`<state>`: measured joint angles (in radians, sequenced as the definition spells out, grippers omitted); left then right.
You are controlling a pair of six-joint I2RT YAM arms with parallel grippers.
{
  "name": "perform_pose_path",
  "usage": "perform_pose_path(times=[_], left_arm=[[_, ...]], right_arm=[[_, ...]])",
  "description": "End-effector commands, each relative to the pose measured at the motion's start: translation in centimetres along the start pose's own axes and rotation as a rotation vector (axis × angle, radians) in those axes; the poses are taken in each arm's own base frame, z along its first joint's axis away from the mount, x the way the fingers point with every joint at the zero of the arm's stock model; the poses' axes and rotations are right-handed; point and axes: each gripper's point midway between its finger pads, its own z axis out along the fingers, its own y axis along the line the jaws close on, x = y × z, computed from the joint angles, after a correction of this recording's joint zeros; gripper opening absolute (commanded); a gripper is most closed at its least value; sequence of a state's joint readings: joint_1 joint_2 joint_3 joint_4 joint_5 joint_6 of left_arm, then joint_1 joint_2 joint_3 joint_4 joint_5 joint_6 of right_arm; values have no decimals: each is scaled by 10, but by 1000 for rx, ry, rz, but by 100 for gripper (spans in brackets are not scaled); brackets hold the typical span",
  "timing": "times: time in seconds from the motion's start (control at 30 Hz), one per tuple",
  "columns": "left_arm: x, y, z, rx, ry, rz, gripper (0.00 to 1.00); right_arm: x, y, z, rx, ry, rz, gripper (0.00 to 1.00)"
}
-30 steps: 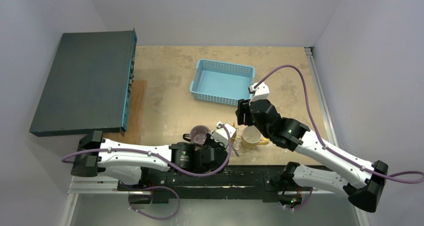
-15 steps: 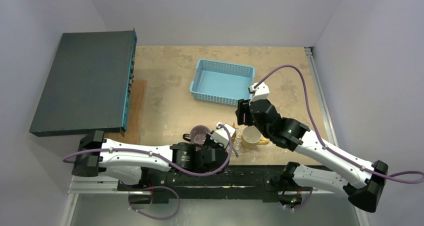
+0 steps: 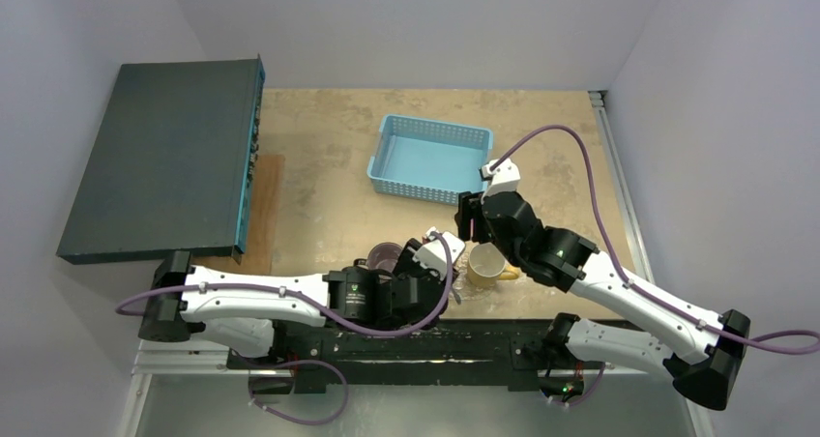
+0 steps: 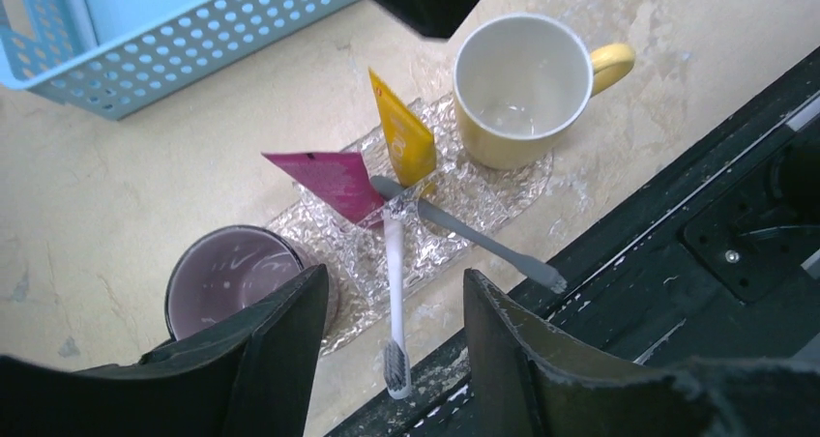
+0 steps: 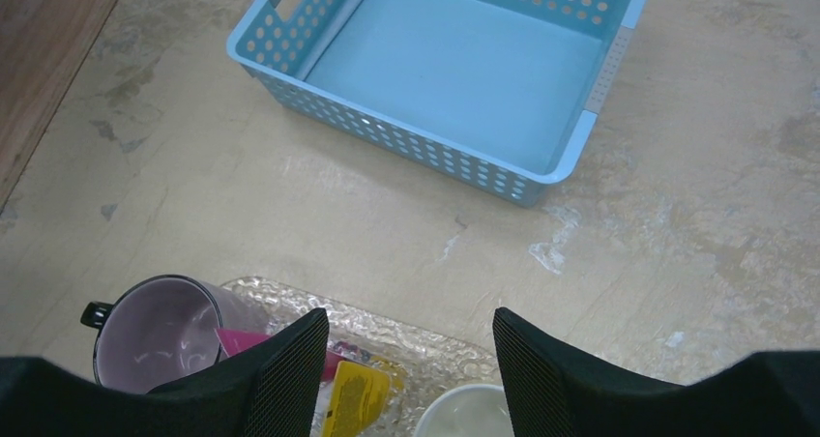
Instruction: Prepare toiletry sets of a toothbrush and toothpaste on the tray
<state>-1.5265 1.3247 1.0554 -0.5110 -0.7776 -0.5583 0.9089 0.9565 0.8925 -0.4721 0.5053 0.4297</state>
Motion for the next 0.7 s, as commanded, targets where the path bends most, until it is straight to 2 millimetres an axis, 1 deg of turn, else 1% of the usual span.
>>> perform_pose_path(times=[0.0,0.13,0.33,0.43,0.53,0.67], left_arm=[[-38,3,-17,12,-51,30,55],[-58,13,-25,5,-65,43,60],[-79,43,-33,-16,-67,34,64],[-84,64,-32,-20,-44,-8,64],[-91,87,-34,-40,-51,-43,65],[-102,117,-42,-79,-73,-79,66]], right_arm=[[-22,8,-3,-23,-42,6,66],[-33,10,-4,-22,-61,-7,66],[-50,8,-2,0,-100,-28,68],[-61,0,4,9,-114,-21,69],[-73,-14,12,12,-123,9,68],[-90,-30,13,50,-149,49,69]])
